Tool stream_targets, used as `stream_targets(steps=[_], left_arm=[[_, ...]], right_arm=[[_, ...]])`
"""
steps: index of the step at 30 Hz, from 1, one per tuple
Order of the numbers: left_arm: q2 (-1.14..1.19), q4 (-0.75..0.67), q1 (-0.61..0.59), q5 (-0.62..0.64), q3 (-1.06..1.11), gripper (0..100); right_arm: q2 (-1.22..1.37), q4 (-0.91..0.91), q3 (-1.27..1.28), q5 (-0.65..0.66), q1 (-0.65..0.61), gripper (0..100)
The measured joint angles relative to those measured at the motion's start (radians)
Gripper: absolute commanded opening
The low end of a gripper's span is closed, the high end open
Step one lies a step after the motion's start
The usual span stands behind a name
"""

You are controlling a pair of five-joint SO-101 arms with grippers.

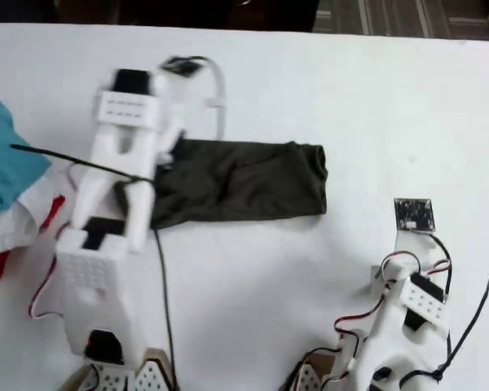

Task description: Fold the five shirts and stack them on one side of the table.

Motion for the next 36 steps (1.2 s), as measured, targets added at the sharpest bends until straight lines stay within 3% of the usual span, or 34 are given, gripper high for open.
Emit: stream_targets(steps=[10,21,27,33,36], left_arm=[[-0.018,-0.195,0.347,0.000,0.002,2],[0.031,-0.456,0.503,0.000,0.000,2],[0.216,-0.460,0.535,-0.002,-0.176,3],[0.384,-0.379,0.535,-0.002,-0.437,23],[0.413,-0.307,0.532,-0.002,-0.603,21]], right_arm=[[0.000,0.000,0.003,0.000,0.000,1.8],[0.000,0.000,0.005,0.000,0.000,1.8],[0.000,0.000,0.005,0.000,0.000,1.8],[0.000,0.000,0.005,0.000,0.000,1.8],[0.000,0.000,0.005,0.000,0.000,1.8]])
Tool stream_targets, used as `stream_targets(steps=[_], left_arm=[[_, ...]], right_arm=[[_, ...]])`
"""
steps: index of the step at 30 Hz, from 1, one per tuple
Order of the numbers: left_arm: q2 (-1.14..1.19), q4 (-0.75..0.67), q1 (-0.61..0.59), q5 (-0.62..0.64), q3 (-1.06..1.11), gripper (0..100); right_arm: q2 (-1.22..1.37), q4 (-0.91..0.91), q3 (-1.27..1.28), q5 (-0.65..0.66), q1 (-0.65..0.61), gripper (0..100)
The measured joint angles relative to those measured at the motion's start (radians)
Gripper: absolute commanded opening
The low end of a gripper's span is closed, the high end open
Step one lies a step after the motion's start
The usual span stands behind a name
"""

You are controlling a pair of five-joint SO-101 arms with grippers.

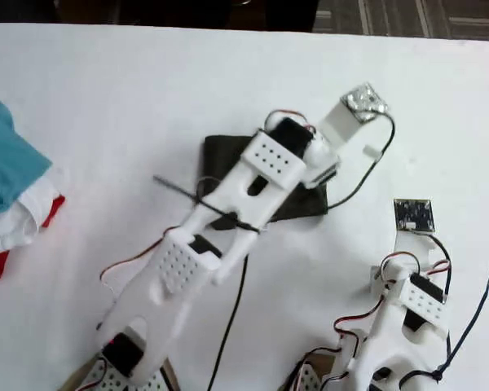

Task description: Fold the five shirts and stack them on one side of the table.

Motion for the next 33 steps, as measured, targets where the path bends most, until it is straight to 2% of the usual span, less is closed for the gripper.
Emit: stream_targets(steps=[5,7,9,10,12,14,24,28,33], left_arm=[[0.002,0.147,-0.071,-0.002,-0.238,21],[0.005,0.206,-0.121,-0.002,-0.258,16],[0.025,0.241,-0.170,-0.002,-0.247,3],[0.037,0.252,-0.189,0.000,-0.235,1],[0.063,0.258,-0.218,0.002,-0.206,5],[0.100,0.258,-0.230,0.000,-0.196,2],[0.252,0.184,-0.221,-0.002,-0.190,3],[0.252,0.209,-0.175,-0.002,-0.190,3],[0.238,0.301,-0.081,-0.002,-0.183,3]], right_arm=[[0.000,0.000,0.000,0.000,0.000,1.8],[0.000,0.000,0.000,0.000,0.000,1.8],[0.000,0.000,0.000,0.000,0.000,1.8],[0.000,0.000,0.000,0.000,0.000,1.8],[0.000,0.000,0.000,0.000,0.000,1.8],[0.000,0.000,0.000,0.000,0.000,1.8],[0.000,0.000,0.000,-0.005,0.000,1.8],[0.000,-0.028,0.000,-0.063,0.017,1.8],[0.000,-0.103,0.000,-0.184,0.126,1.8]])
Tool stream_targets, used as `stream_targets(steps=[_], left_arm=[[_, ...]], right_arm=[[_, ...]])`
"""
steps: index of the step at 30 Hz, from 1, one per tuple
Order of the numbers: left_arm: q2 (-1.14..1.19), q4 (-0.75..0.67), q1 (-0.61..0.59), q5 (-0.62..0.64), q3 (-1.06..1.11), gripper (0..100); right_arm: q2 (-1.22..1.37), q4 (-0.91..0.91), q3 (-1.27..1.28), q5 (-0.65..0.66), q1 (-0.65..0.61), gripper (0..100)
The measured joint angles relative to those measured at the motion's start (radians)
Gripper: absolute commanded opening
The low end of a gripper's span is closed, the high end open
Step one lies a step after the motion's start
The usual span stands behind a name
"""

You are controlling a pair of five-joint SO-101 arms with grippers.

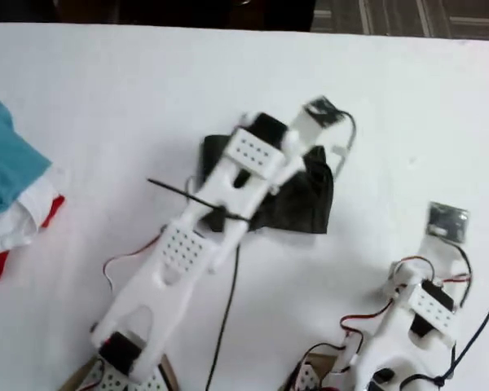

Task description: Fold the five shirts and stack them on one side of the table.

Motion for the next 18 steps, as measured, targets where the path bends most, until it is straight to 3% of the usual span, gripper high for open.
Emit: stream_targets(steps=[10,18], left_arm=[[-0.038,0.014,0.077,0.011,0.020,3],[-0.178,0.014,0.155,0.046,0.218,3]], right_arm=[[0.000,-0.015,0.000,-0.052,0.041,1.8],[0.000,-0.015,0.000,-0.052,0.038,1.8]])
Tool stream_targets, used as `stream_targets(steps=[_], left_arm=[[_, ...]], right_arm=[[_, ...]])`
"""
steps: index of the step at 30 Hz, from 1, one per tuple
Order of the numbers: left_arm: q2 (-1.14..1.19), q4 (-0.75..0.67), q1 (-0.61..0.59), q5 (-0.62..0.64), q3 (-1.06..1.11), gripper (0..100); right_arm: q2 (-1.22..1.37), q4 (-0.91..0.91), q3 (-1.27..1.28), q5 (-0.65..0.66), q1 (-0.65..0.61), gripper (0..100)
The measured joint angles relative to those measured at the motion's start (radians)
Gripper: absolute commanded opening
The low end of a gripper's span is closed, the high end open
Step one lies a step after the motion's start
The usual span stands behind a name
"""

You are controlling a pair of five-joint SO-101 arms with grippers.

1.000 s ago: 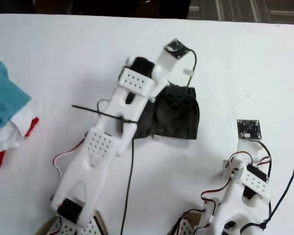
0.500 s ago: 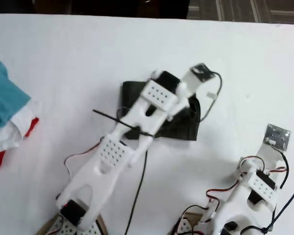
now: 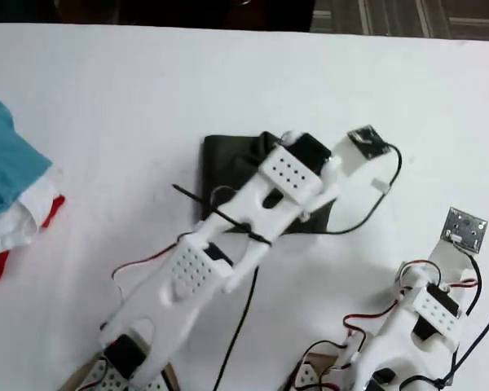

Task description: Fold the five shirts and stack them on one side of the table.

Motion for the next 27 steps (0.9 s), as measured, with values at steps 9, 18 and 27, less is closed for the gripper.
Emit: stream_targets(steps=[9,18,27], left_arm=[[-0.041,-0.084,-0.160,0.002,-0.031,2],[0.051,-0.172,-0.186,0.000,-0.041,2],[0.101,-0.334,-0.187,0.000,-0.043,2]], right_arm=[[0.000,-0.006,0.000,0.000,0.000,1.8],[0.000,-0.006,0.000,0.000,0.000,1.8],[0.000,-0.006,0.000,0.000,0.000,1.8]])
